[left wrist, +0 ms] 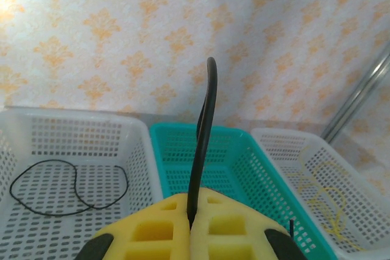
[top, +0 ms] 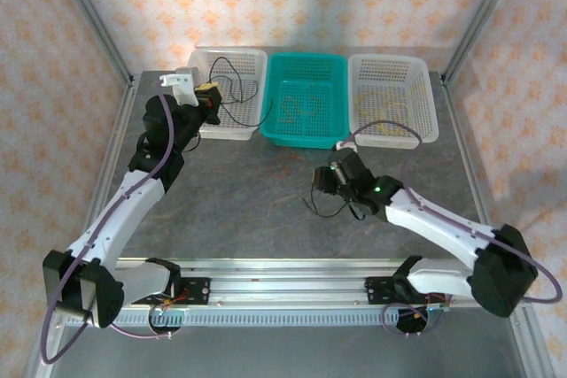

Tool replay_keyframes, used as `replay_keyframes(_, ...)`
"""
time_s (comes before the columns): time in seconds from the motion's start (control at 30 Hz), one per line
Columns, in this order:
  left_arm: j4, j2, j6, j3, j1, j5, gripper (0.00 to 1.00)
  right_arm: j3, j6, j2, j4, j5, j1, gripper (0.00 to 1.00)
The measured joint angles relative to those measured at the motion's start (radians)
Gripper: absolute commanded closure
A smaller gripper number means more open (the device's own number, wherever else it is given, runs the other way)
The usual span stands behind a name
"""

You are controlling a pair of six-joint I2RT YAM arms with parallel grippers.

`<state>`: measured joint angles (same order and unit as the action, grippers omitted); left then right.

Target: Untangle the cables

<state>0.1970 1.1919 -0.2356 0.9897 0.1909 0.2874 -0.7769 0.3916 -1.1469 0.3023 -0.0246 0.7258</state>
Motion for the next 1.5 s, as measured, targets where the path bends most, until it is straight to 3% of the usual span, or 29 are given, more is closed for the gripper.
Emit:
replay_keyframes(0.17, -0.01, 0.132, 0.008, 0.059, -0.058, 0.036, 1.0, 0.002, -0.015, 0.108, -0.037, 0.002, 0.0, 0.41)
replay_keyframes(0.6, -0.003, 0.455, 0.049, 0.319, -0.193, 0.13, 1.0, 0.036, -0.045, 0.215, -0.09, 0.049, 0.051, 0.34)
replay_keyframes(1.0, -0.061, 0.785, 0.107, 0.613, -0.2, 0.142, 1.0, 0.156, 0.081, 0.322, -0.23, 0.046, 0.106, 0.32)
replay_keyframes(1.33, -0.157, 0.946, 0.122, 0.705, -0.2, 0.104, 1.0, 0.156, 0.097, 0.322, -0.228, 0.018, 0.106, 0.32)
replay_keyframes(1.4, -0.171, 0.958, 0.13, 0.715, -0.2, 0.098, 0.86, 0.156, 0.102, 0.322, -0.225, 0.006, 0.106, 0.32)
replay_keyframes(1.5, -0.183, 0.959, 0.134, 0.719, -0.2, 0.095, 0.54, 0.156, 0.11, 0.323, -0.209, -0.022, 0.106, 0.32)
